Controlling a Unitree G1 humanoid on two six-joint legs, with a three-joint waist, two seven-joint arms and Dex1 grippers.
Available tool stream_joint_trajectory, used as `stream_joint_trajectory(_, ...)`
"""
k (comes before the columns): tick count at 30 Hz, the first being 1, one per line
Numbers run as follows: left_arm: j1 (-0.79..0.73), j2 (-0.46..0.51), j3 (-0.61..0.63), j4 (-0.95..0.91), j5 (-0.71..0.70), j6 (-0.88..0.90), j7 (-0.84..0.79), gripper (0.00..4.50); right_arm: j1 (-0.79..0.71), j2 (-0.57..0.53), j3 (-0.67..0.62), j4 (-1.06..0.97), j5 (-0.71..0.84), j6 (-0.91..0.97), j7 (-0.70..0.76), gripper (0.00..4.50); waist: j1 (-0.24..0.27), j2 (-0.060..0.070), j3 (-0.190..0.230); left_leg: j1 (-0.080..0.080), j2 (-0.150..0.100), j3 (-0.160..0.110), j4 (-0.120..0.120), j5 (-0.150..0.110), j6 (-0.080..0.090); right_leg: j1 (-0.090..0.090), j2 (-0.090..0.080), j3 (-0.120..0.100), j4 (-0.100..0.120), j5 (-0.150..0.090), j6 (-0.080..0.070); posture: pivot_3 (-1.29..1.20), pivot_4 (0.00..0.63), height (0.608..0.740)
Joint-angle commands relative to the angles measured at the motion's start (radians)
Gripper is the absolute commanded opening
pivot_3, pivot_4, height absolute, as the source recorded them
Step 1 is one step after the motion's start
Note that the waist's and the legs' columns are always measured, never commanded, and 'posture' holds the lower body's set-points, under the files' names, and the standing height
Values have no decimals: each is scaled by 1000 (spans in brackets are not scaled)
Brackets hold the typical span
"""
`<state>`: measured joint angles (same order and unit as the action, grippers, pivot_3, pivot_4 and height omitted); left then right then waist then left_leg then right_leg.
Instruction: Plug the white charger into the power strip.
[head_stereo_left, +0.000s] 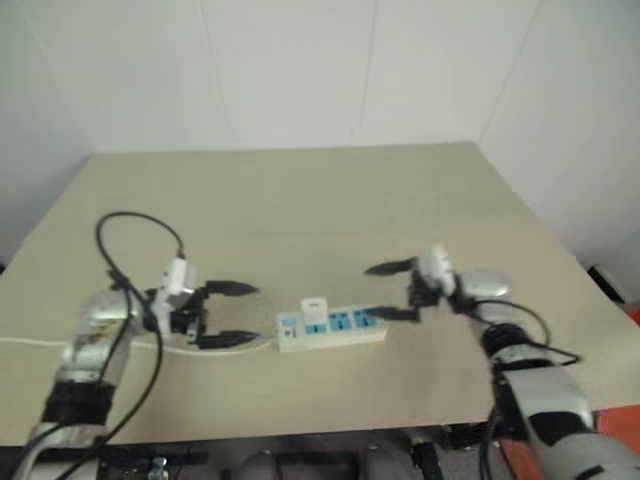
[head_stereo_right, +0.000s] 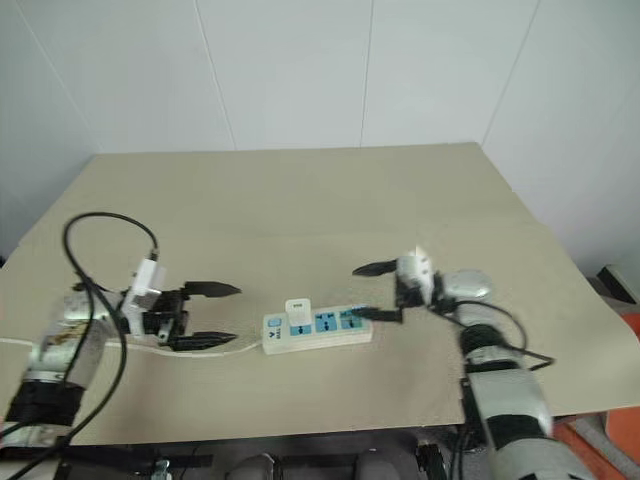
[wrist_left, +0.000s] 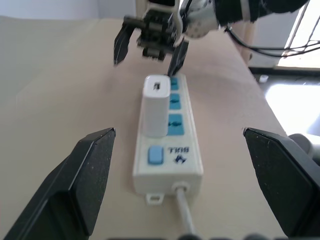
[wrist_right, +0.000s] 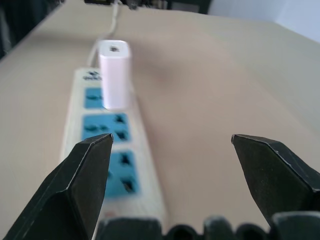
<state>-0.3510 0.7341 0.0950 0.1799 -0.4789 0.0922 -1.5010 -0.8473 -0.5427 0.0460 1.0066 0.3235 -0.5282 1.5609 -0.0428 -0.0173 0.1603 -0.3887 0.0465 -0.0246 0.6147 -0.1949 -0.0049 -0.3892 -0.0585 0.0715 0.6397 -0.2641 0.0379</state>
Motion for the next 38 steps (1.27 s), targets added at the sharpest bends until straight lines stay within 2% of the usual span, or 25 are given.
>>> stream_joint_trajectory(1,13,52,43,-11,-3,-21,-9,4464,-2,-187,64,-191,121,54,53,4500,2,0,1,-2,0,0,0,0,0,-1,0,-1,0,0,0,0,150,740)
stream_joint_trajectory(6,33,115,44,48,75,-95,17,4464,70,-495,149,-398,196,96,53,4500,3,1,1,-4,1,1,-8,-4,4,-1,0,-1,-12,-1,0,0,150,740)
stream_joint_trajectory(11,46,115,40,37,68,-81,19,4464,156,-607,128,-528,240,188,53,4500,-3,-1,2,-4,1,4,-5,-5,5,-1,-1,1,-14,-1,1,0,150,740)
stream_joint_trajectory(22,34,111,25,22,70,-62,27,4464,279,-608,-1,-619,212,270,53,4500,4,-1,3,-2,1,4,0,-5,5,1,-1,1,-10,-1,1,0,150,740)
stream_joint_trajectory(38,-24,109,2,64,73,-59,10,4464,470,-576,-169,-752,176,306,-33,4500,8,-2,3,-2,1,4,1,-5,5,1,0,0,-8,-1,1,0,150,740)
